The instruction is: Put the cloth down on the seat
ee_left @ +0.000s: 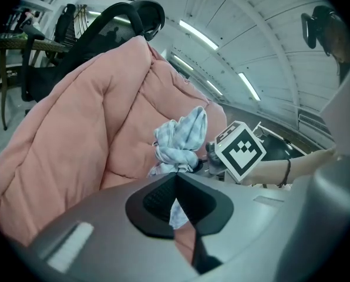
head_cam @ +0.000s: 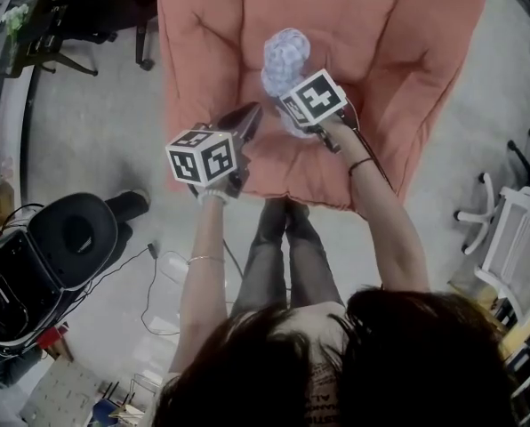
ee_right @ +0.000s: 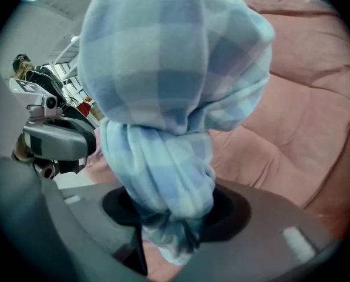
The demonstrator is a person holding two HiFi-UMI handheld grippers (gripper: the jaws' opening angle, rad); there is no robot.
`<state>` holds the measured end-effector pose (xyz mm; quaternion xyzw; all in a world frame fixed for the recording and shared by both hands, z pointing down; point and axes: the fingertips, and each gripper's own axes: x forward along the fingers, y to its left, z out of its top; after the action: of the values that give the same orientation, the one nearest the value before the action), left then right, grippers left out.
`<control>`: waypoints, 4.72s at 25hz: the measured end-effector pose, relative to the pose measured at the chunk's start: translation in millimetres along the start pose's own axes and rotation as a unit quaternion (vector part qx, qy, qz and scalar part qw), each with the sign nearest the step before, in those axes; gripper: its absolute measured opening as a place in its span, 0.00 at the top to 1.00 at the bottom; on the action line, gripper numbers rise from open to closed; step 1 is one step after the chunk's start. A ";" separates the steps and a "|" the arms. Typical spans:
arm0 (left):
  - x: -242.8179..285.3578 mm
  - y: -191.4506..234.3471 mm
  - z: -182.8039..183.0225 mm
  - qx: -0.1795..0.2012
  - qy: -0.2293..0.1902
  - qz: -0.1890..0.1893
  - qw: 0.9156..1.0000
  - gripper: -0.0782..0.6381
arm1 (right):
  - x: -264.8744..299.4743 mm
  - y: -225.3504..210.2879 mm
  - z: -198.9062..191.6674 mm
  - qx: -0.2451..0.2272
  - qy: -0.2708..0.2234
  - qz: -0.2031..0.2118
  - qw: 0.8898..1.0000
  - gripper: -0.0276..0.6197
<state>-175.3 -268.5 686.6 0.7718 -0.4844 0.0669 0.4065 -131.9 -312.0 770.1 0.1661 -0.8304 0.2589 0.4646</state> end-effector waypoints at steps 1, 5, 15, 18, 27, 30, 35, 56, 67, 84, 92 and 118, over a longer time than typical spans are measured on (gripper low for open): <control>0.3 1.4 -0.1 -0.001 0.001 0.001 1.000 0.88 | 3.0 -1.7 -1.7 0.002 0.005 0.000 1.000 0.60; 1.6 6.3 -3.3 -0.006 0.001 0.005 1.000 0.88 | 14.1 -7.7 -8.2 0.016 0.019 -0.004 1.000 0.60; 15.3 7.3 -18.0 -0.011 0.006 0.011 1.000 0.88 | 32.9 -23.1 -31.4 0.033 0.025 -0.017 0.999 0.55; 16.5 11.7 -19.2 -0.016 0.007 0.013 1.000 0.88 | 38.4 -25.1 -36.0 0.036 0.026 -0.016 0.999 0.53; 21.3 27.9 -10.7 -0.027 0.012 0.014 0.999 0.88 | 48.5 -22.4 -14.1 0.016 0.015 -0.008 1.000 0.52; 21.7 31.4 -6.6 -0.028 0.012 0.013 0.999 0.88 | 50.2 -21.2 -11.7 0.025 0.014 -0.005 1.000 0.52; 23.6 33.3 -2.0 -0.029 0.013 0.010 0.999 0.88 | 49.5 -16.7 -7.6 0.038 0.008 0.006 0.999 0.52; 0.6 -20.3 -5.5 -0.012 0.008 -0.001 1.000 0.88 | -42.1 18.0 3.0 0.112 -0.138 0.054 0.983 0.62; -26.3 -87.9 16.0 -0.006 -0.027 -0.011 1.000 0.88 | -137.7 44.3 4.5 0.129 -0.213 0.046 0.967 0.73; -73.6 -189.4 66.4 0.037 -0.106 -0.030 0.993 0.88 | -279.8 70.9 18.2 0.135 -0.340 0.020 0.930 0.89; -94.7 -218.3 93.4 0.078 -0.126 -0.049 0.988 0.88 | -320.1 81.9 24.4 0.127 -0.374 0.016 0.919 0.92; -120.6 -266.2 102.9 0.151 -0.128 -0.092 0.976 0.88 | -375.2 119.4 39.1 0.017 -0.421 -0.006 0.907 0.95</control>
<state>-54.6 -202.8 408.9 0.8680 -0.4431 0.0026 0.2242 -27.8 -224.8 398.4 0.2728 -0.9431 0.1765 0.0704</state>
